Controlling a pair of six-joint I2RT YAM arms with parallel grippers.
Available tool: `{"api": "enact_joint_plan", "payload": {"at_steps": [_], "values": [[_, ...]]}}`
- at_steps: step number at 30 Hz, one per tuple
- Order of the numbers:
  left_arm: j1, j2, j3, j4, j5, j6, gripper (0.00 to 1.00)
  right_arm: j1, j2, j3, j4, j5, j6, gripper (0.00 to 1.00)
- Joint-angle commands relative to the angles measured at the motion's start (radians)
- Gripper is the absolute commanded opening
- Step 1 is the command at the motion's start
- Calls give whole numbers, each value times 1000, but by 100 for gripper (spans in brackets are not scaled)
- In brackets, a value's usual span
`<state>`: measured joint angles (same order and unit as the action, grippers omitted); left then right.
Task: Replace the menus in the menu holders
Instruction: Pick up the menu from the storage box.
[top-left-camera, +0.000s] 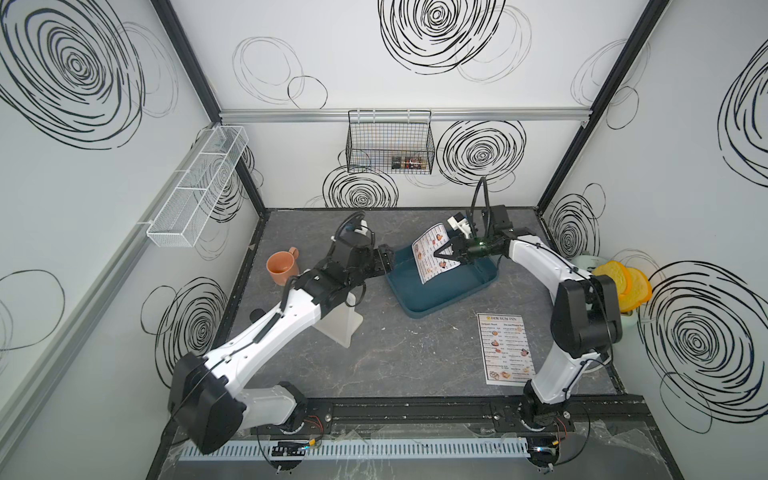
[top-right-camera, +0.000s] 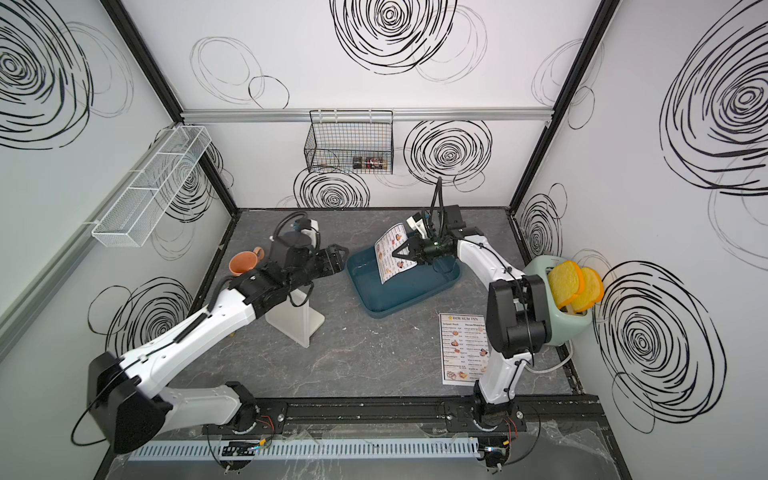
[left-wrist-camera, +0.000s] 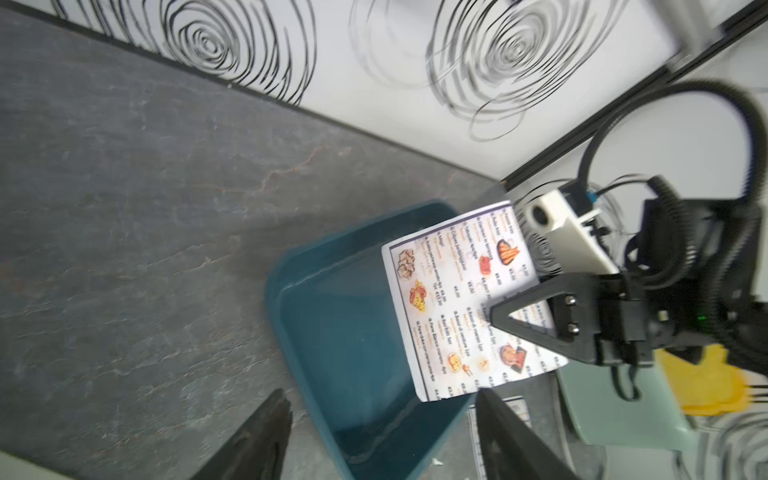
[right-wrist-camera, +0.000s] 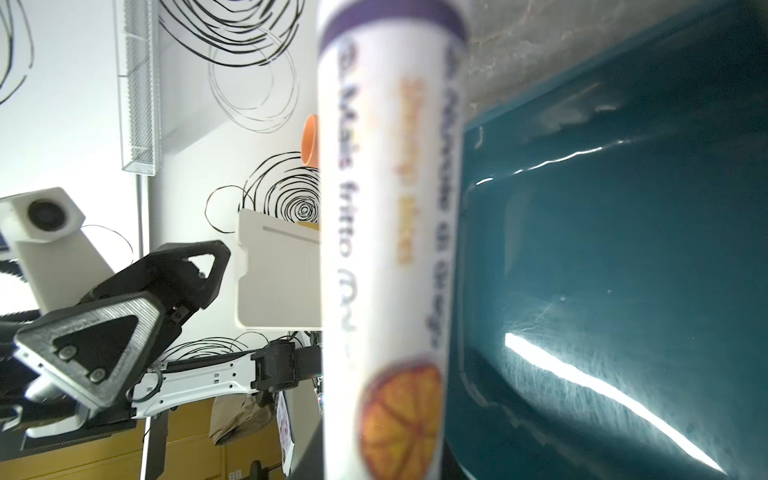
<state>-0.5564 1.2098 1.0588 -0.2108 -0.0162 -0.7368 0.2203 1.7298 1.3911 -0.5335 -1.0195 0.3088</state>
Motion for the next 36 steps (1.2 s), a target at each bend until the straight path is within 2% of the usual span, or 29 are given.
{"api": "enact_joint_plan", "payload": {"at_steps": [1, 5, 11, 14, 17, 19, 24, 27, 33, 34, 36], "values": [[61, -126, -107, 208, 259, -79, 82, 9, -102, 57, -126, -26, -17, 23], [116, -226, -198, 440, 498, -243, 90, 32, -237, 112, -123, -46, 39, 23], [121, -252, -286, 854, 723, -497, 99, 124, -350, 198, -19, -70, 229, 22], [121, -248, -330, 1028, 767, -604, 97, 198, -349, 265, -1, -67, 280, 21], [121, -237, -344, 1061, 789, -641, 96, 251, -342, 307, 41, -71, 340, 21], [121, -233, -350, 1095, 798, -660, 96, 267, -347, 299, 112, -84, 398, 21], [120, -197, -363, 1332, 813, -805, 100, 301, -352, 233, 224, -91, 472, 22], [121, -176, -357, 1400, 819, -851, 89, 311, -349, 212, 224, -90, 472, 22], [151, -177, -358, 1370, 815, -847, 42, 278, -365, 195, 157, -65, 426, 22], [155, -179, -359, 1361, 814, -843, 38, 274, -367, 195, 148, -64, 419, 22], [158, -180, -356, 1346, 809, -833, 35, 272, -366, 194, 133, -61, 407, 23]]}}
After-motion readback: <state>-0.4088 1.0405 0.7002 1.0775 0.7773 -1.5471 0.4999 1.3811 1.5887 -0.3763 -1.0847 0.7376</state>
